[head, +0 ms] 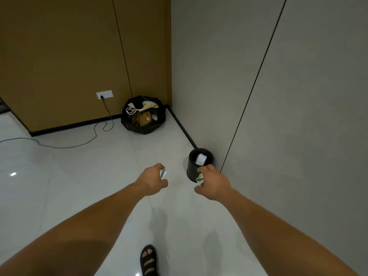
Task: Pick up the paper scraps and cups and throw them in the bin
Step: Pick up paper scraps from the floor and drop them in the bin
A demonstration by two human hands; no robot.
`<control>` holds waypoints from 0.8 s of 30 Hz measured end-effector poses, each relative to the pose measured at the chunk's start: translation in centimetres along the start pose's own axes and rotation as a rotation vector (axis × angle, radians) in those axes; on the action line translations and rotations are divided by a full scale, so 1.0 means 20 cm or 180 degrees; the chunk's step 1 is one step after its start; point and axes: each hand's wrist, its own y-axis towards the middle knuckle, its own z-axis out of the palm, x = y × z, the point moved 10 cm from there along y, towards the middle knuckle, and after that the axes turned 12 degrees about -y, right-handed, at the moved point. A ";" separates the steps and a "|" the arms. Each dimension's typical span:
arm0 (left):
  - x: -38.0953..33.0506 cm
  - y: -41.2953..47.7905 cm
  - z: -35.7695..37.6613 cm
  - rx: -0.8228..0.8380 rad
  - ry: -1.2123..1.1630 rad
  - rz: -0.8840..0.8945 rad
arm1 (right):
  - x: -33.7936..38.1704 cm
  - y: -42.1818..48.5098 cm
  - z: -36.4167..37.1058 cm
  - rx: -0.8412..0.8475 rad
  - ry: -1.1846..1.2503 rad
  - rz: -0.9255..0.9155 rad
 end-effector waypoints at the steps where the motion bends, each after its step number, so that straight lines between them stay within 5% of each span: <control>1: 0.01 0.11 -0.02 0.0043 -0.0012 -0.0002 | 0.01 0.10 -0.01 0.0017 -0.0001 0.0031; 11: -0.19 1.09 -0.26 0.0508 0.0124 0.0339 | -0.12 0.89 -0.15 0.0094 0.0343 0.0753; 24: -0.50 2.26 0.05 0.1034 0.0538 0.0303 | -0.76 1.93 -0.02 0.0437 0.0669 0.1056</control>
